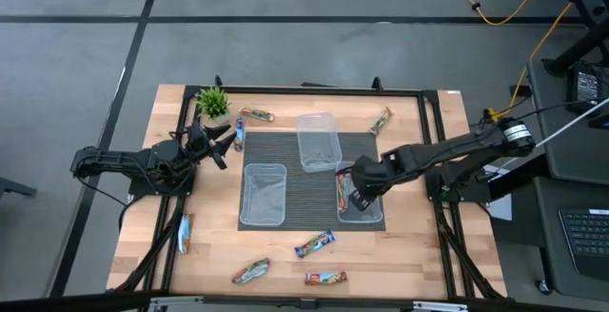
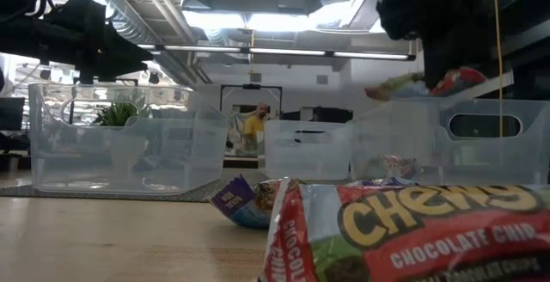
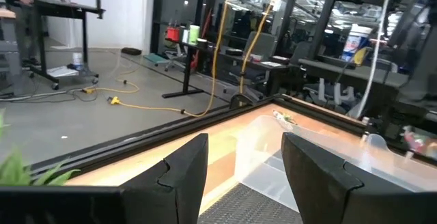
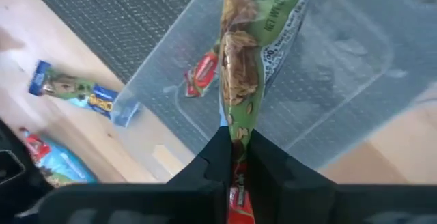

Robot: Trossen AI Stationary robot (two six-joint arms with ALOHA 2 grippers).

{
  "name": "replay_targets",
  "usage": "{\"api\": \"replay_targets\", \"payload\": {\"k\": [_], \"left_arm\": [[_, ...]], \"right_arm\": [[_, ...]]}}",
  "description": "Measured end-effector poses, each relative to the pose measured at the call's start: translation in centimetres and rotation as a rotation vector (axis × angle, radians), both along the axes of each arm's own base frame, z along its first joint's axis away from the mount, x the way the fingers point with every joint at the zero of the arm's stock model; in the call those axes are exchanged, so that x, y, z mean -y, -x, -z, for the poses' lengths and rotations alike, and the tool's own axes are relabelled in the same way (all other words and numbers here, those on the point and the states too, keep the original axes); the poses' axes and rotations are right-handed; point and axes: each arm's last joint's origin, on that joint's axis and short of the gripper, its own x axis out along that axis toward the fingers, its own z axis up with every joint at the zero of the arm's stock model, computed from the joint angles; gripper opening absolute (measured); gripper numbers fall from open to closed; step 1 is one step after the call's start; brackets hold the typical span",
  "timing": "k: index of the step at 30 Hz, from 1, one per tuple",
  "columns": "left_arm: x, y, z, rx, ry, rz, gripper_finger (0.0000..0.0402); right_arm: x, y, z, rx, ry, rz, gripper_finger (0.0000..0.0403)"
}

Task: Pick and place Granola Bars by type
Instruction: Put the red granola bar into the bottom right transparent bin

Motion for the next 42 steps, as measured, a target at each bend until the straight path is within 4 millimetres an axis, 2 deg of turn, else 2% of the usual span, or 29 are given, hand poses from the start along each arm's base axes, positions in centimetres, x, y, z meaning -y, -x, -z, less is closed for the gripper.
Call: {"api": "replay_targets", "payload": {"k": [9, 12, 19, 22, 25, 30, 36, 42], "left_arm": [[0.1, -0.1, 0.0, 0.000, -0.001, 0.033, 0.0180], [0.1, -0.1, 0.0, 0.000, -0.001, 0.035, 0.0180], [0.1, -0.1, 0.0, 0.001, 0.000, 0.045, 0.0180], [0.1, -0.1, 0.0, 0.005, 0.001, 0.045, 0.0180], [0.1, 0.0, -0.4, 0.027, 0.001, 0.046, 0.0180], [0.3, 0.2, -2.0, 0.048, -0.042, 0.113, 0.0180], [0.3, 0.4, -3.1, 0.069, -0.063, 0.138, 0.0180], [0.3, 0.3, -2.7, 0.023, -0.058, 0.140, 0.0180]], "right_arm": [[0.1, 0.5, 1.2, -0.038, -0.020, 0.091, 0.0047], [0.1, 0.4, 1.2, -0.034, -0.021, 0.089, 0.0082], [0.1, 0.4, 1.2, -0.033, -0.015, 0.074, 0.0193], [0.2, 0.4, 1.2, -0.027, 0.006, 0.070, 0.0221], [0.3, 0.4, 0.9, -0.015, 0.048, 0.084, 0.0232], [0.6, 0.1, -1.0, 0.078, 0.173, 0.078, 0.0228], [0.4, -0.8, -4.9, 0.220, 0.272, -0.205, 0.0216], [-1.1, -1.5, -9.0, 0.401, 0.340, -0.436, 0.0215]]}}
